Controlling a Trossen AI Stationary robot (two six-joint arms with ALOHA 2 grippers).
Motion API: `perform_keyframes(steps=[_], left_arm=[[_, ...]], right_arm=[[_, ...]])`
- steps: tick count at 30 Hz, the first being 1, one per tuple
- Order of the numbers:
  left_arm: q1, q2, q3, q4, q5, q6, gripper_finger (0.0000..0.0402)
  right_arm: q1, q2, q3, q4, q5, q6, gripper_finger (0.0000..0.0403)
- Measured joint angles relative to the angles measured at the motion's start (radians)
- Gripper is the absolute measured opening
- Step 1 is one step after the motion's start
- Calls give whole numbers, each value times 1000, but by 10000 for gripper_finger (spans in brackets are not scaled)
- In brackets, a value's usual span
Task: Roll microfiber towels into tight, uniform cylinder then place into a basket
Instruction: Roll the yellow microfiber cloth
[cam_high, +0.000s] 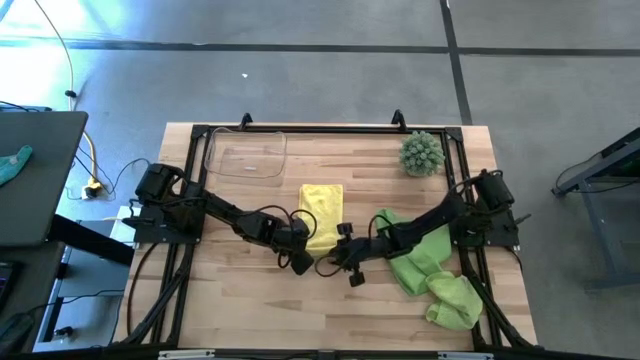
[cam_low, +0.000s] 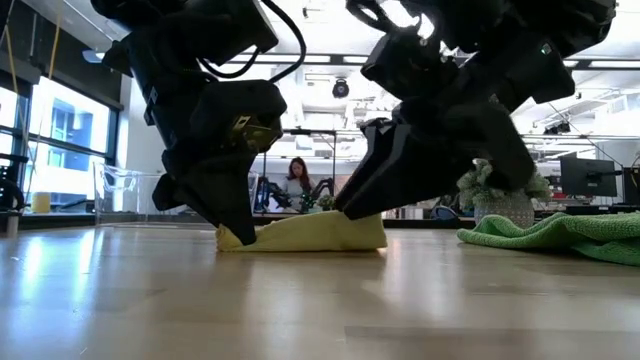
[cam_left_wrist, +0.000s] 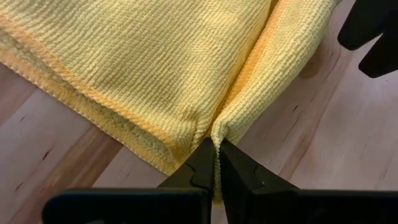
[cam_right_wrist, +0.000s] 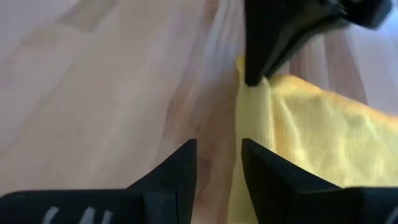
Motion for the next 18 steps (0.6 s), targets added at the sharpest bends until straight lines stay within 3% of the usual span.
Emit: perform_keyframes(steps=[18], left_arm=[[0,0,0,2,-7,-14,8]], right_arm=[[-83,0,0,-106,-38,68,120]])
